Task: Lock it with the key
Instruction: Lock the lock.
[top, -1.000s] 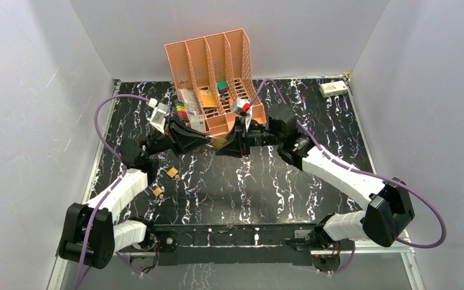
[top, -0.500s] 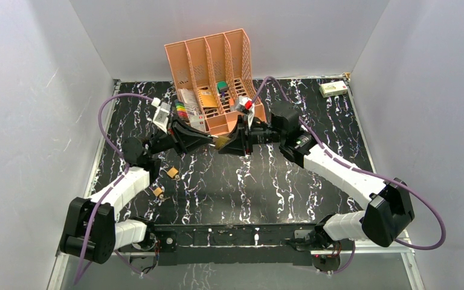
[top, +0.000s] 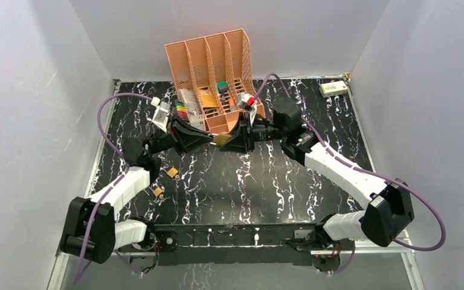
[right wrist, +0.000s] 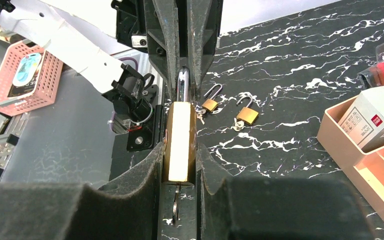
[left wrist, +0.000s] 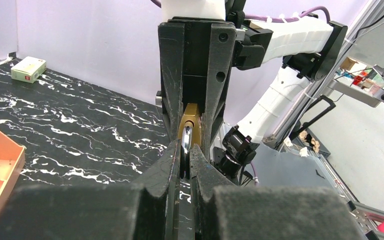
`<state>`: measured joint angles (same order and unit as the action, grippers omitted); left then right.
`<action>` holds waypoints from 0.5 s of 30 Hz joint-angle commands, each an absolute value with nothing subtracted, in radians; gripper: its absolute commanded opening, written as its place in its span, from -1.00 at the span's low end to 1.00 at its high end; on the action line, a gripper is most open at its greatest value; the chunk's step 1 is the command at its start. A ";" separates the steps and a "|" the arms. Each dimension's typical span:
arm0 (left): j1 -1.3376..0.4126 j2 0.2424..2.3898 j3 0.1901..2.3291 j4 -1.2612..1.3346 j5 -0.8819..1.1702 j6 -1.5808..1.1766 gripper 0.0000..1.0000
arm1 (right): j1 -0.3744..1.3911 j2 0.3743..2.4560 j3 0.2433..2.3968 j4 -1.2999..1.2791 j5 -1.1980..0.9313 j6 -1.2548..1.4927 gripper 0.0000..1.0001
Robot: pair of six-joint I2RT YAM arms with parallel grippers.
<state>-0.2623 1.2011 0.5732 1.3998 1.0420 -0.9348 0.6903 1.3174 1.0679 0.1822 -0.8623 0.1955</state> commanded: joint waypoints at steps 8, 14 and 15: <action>-0.225 1.198 0.601 1.430 0.983 -0.911 -1.00 | 0.628 1.260 1.162 0.296 -1.027 0.242 -1.00; -0.225 1.201 0.601 1.430 0.985 -0.911 -1.00 | 0.613 1.246 1.149 0.356 -1.032 0.279 -1.00; -0.225 1.201 0.601 1.430 0.984 -0.910 -1.00 | 0.610 1.241 1.142 0.375 -1.031 0.292 -1.00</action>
<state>-0.2714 1.2011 0.5846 1.4059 1.0302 -0.9394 0.6601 1.3178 1.0847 0.2161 -0.9089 0.2375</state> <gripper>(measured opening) 0.041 0.288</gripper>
